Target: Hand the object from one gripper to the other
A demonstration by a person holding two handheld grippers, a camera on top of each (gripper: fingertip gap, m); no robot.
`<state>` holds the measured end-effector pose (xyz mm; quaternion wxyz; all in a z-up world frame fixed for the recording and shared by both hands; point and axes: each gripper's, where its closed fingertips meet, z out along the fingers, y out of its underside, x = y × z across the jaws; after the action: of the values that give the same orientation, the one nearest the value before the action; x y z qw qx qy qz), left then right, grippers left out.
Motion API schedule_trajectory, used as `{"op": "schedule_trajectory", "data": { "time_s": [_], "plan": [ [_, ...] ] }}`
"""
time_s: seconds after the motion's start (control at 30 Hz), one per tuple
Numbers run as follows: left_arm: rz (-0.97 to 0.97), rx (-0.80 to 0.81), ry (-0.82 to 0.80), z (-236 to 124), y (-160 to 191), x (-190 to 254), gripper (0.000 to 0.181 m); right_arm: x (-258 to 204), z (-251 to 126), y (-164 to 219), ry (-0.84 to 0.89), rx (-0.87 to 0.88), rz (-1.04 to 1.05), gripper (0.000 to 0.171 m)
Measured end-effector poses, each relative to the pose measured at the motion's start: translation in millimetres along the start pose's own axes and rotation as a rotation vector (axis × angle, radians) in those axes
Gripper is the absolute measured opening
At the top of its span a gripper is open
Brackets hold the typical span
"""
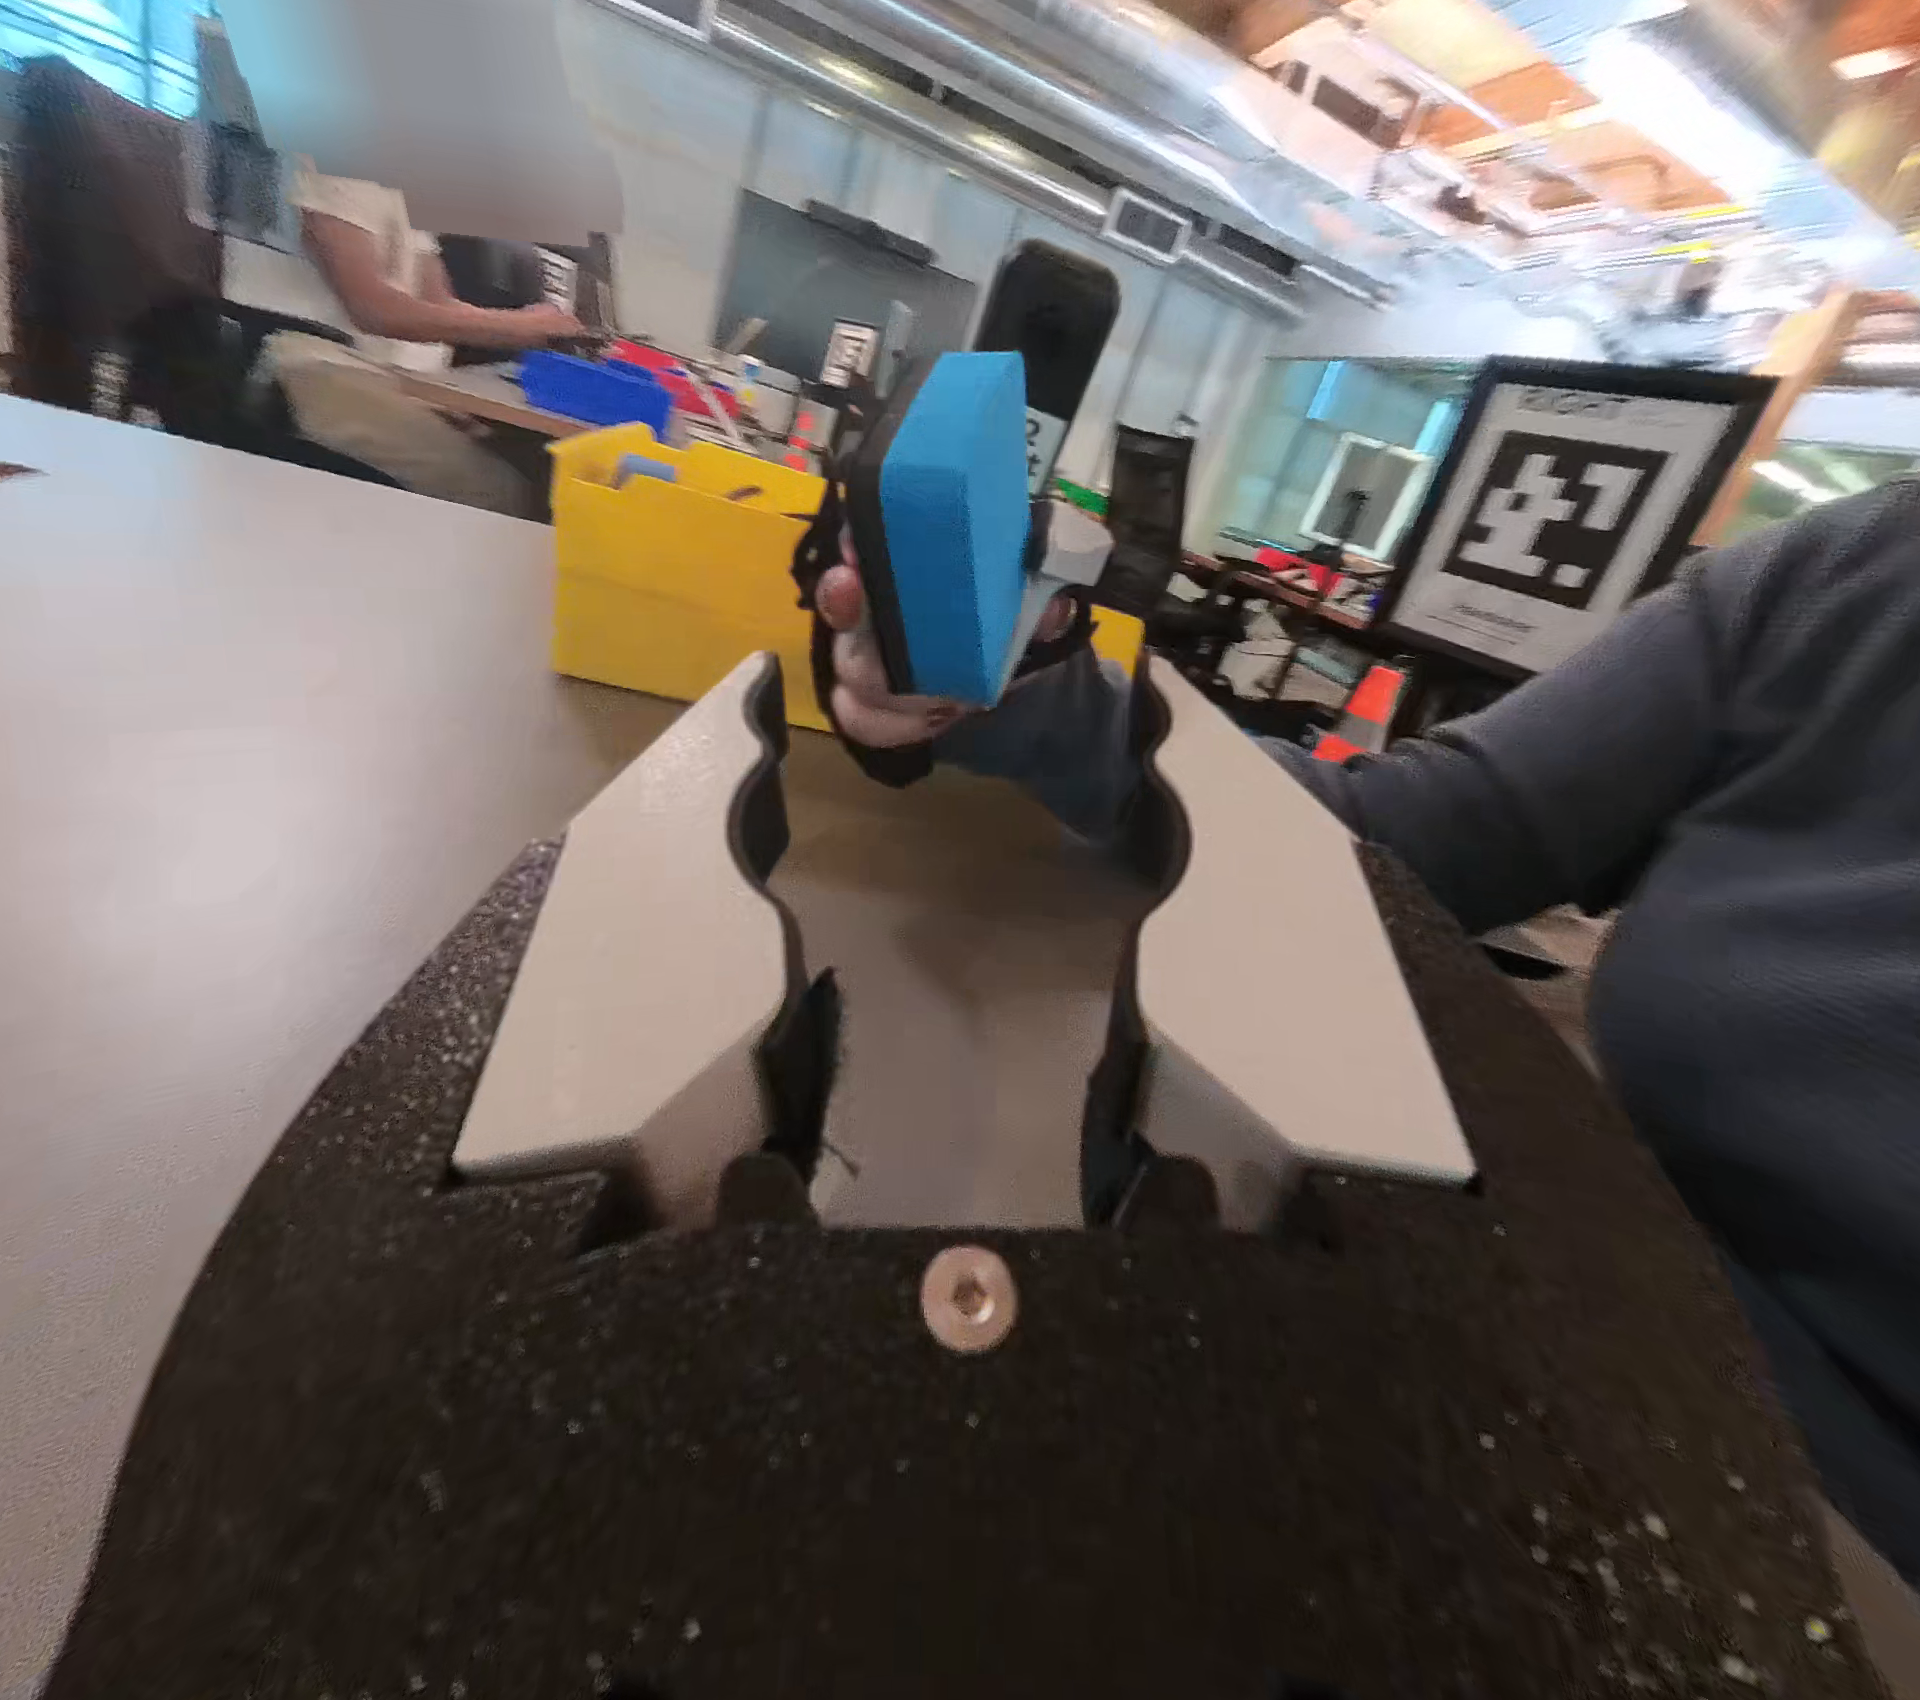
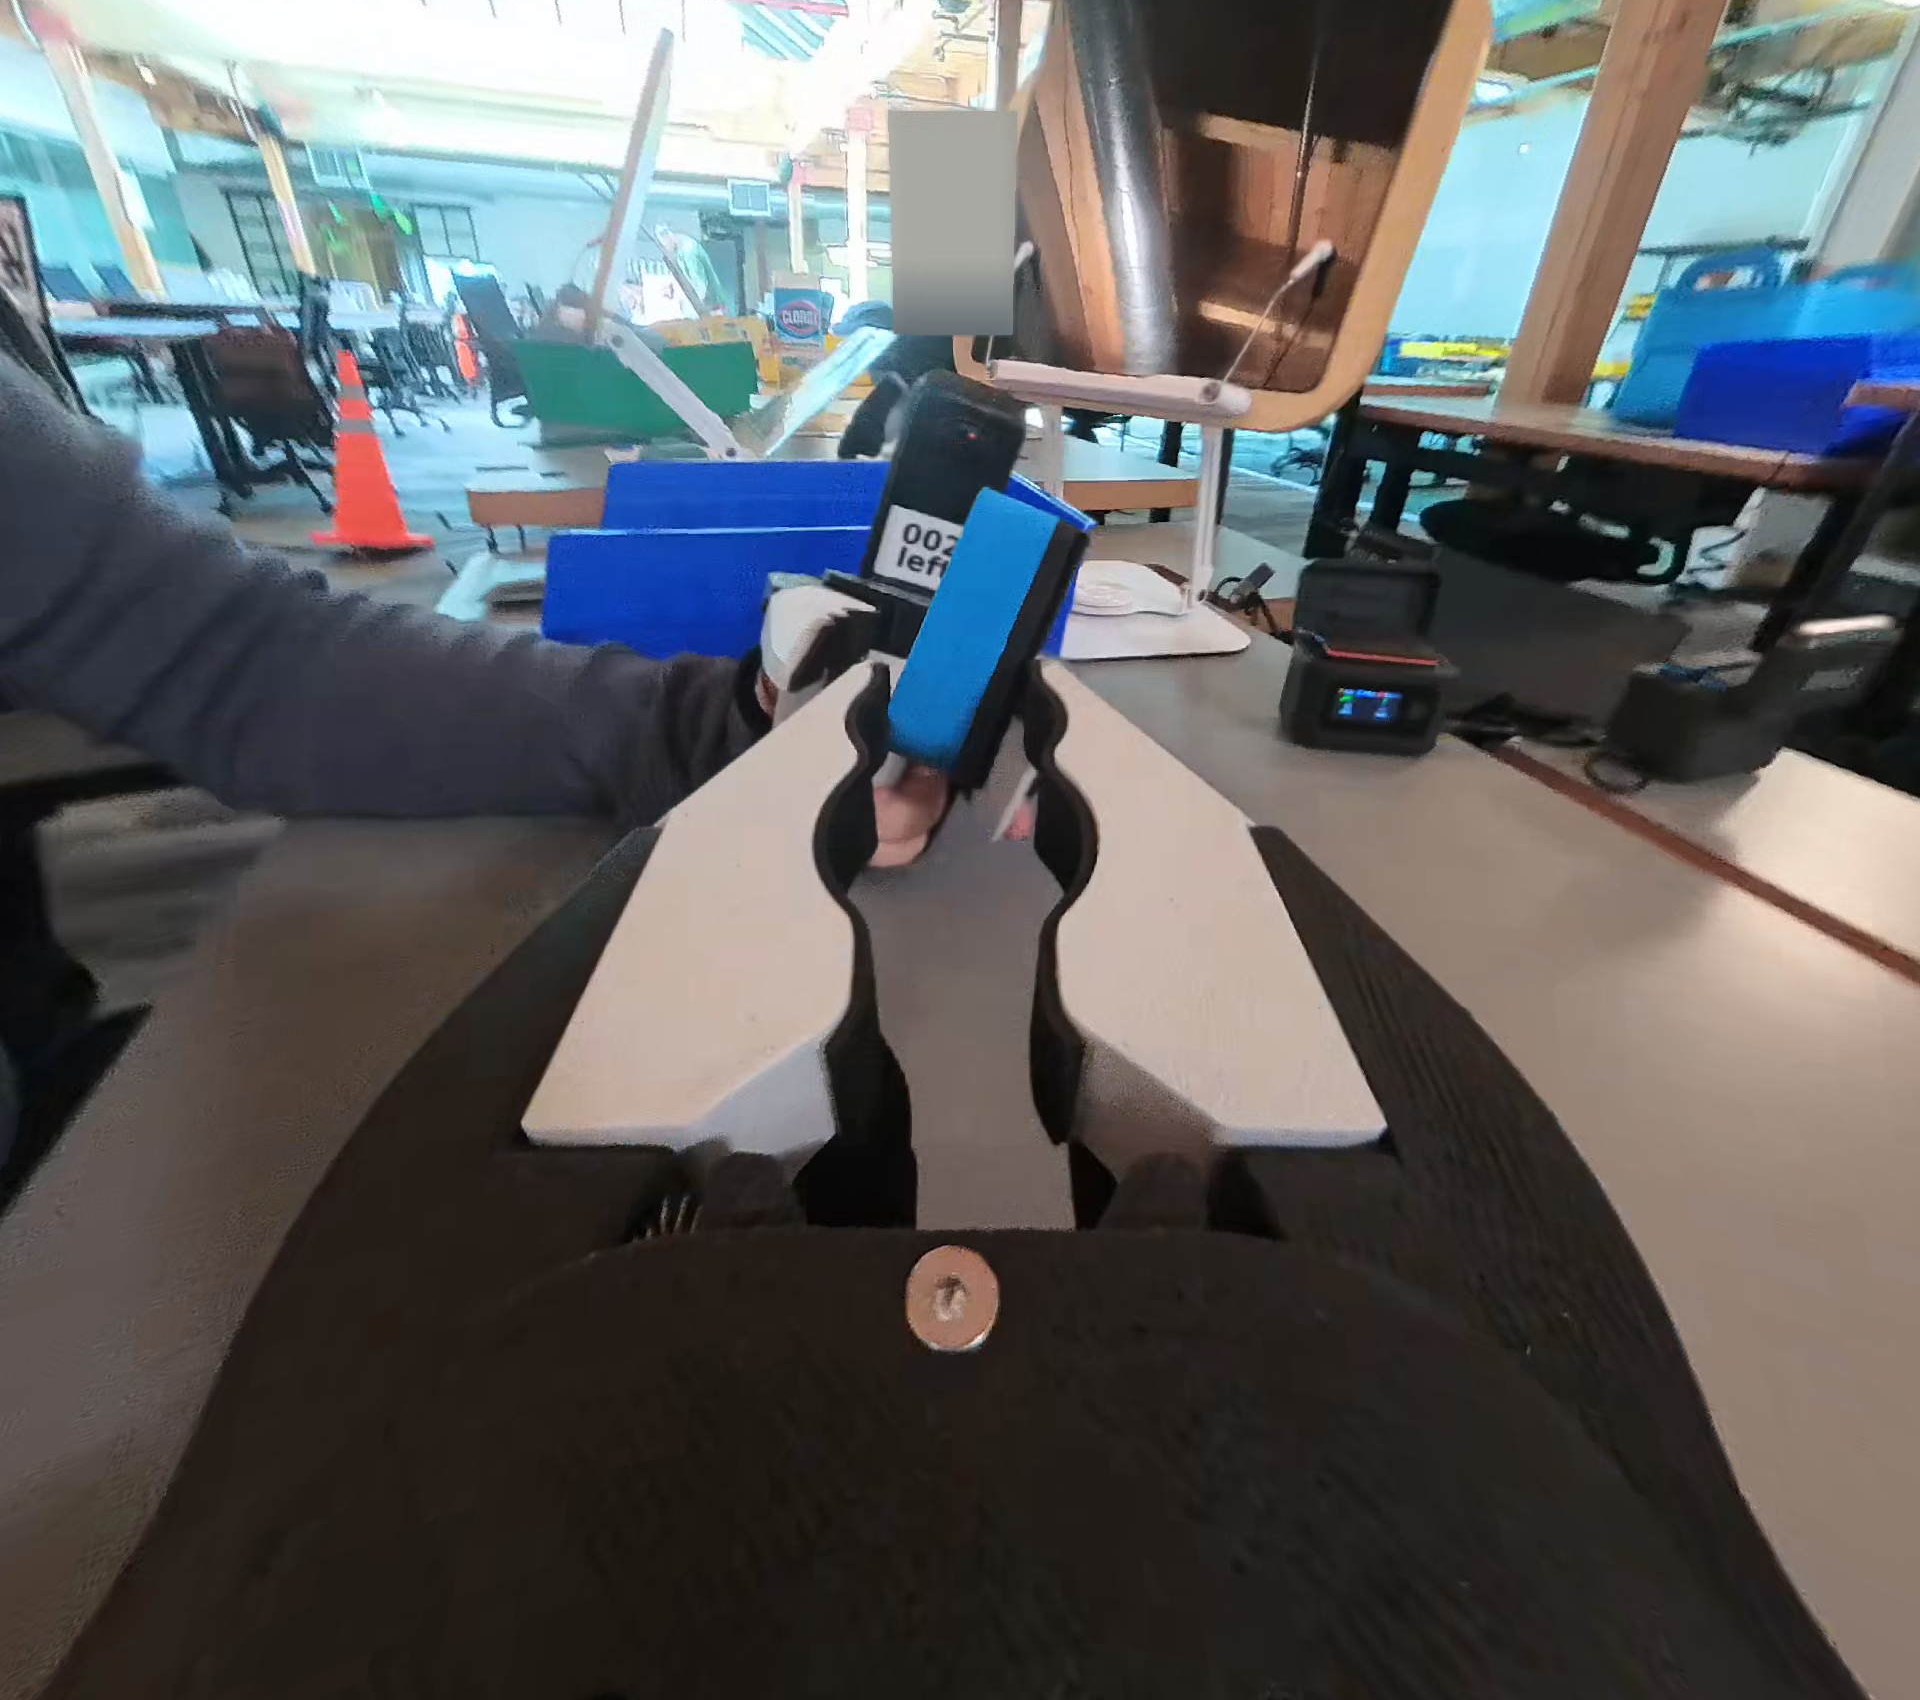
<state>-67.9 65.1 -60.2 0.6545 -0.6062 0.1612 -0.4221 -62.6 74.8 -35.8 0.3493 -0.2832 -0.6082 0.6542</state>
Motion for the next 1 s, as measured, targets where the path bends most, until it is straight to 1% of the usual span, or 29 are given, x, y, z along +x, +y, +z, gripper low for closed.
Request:
{"op": "schedule_trajectory", "data": {
  "time_s": [0.03, 0.1, 0.17, 0.27, 0.33, 0.4, 0.43, 0.47, 0.53, 0.57, 0.6, 0.67, 0.7, 0.73, 0.8, 0.83, 0.87, 0.93, 1.0],
  "plan": [
    [-0.012, -0.016, 0.014, 1.9, 2.9, 1.5, 0.062, -1.9, 0.8, 0.8, -0.003, -0.006, -0.024, 0.024],
    [0.008, -0.066, 0.044, 6.2, 11.2, 7.9, 0.05, -4.4, 2.9, 4.0, -0.011, -0.02, -0.048, 0.024],
    [0.02, -0.092, 0.047, 9.2, 15.4, 10.2, 0.047, -6.2, 4.4, 8.2, -0.018, -0.039, -0.064, 0.024],
    [0.02, -0.053, 0.046, 6.1, 9.8, 9.6, 0.035, -8.7, 4.4, 7.7, -0.032, -0.036, -0.068, 0.024],
    [0.041, -0.017, 0.036, 3.1, 4.5, 9.2, 0.019, -10.1, 4.5, 8.9, -0.044, -0.039, -0.057, 0.023],
    [0.109, -0.007, -0.012, 2.2, 2.4, 5.6, 0.018, -6.1, 4.8, 10.7, -0.03, -0.041, -0.01, 0.023],
    [0.172, -0.005, -0.053, 1.6, 1.3, 2.5, 0.019, -0.6, 4.7, 12.0, -0.009, -0.042, 0.043, 0.023],
    [0.25, -0.002, -0.1, 0.4, -0.7, -1.0, 0.018, 8.5, 4.4, 12.8, 0.025, -0.036, 0.124, 0.029],
    [0.415, -0.024, -0.242, -4.7, -3.2, -14.9, 0.018, 24.7, 1.8, 15.2, 0.055, -0.024, 0.352, 0.053],
    [0.527, -0.078, -0.332, -8.0, -1.4, -24.0, 0.018, 28.9, 0.4, 15.7, 0.042, -0.01, 0.477, 0.064],
    [0.672, -0.152, -0.441, -12.4, 0.5, -34.4, 0.018, 31.2, -0.8, 16.7, 0.02, 0.004, 0.595, 0.07],
    [1.02, -0.315, -0.643, -20.7, 2.6, -50.9, 0.018, 25.2, -1.1, 18.3, -0.073, 0.01, 0.773, 0.075],
    [1.192, -0.391, -0.734, -23.8, 1.7, -56.6, 0.018, 22.5, -0.1, 21.6, -0.099, -0.006, 0.832, 0.075],
    [1.348, -0.457, -0.792, -23.8, 1.3, -58.9, 0.018, 22.4, 1.6, 26.9, -0.099, -0.028, 0.876, 0.074],
    [1.574, -0.536, -0.822, -17.3, 3.2, -56.1, 0.019, 28.9, 4.0, 37.8, -0.053, -0.048, 0.947, 0.065],
    [1.64, -0.564, -0.82, -14.6, 5.0, -54.7, 0.018, 31.4, 4.1, 38.8, -0.048, -0.033, 0.982, 0.06],
    [1.679, -0.578, -0.82, -13.0, 5.8, -53.6, 0.018, 33.2, 3.6, 38.1, -0.052, -0.012, 1.019, 0.054],
    [1.685, -0.57, -0.817, -12.2, 5.4, -51.7, 0.019, 35.9, 1.7, 40.7, -0.049, -0.003, 1.064, 0.034],
    [1.601, -0.543, -0.781, -12.4, 10.1, -52.8, 0.021, 35.7, 1.2, 44.4, -0.037, -0.03, 1.037, 0.032]
  ]
}}
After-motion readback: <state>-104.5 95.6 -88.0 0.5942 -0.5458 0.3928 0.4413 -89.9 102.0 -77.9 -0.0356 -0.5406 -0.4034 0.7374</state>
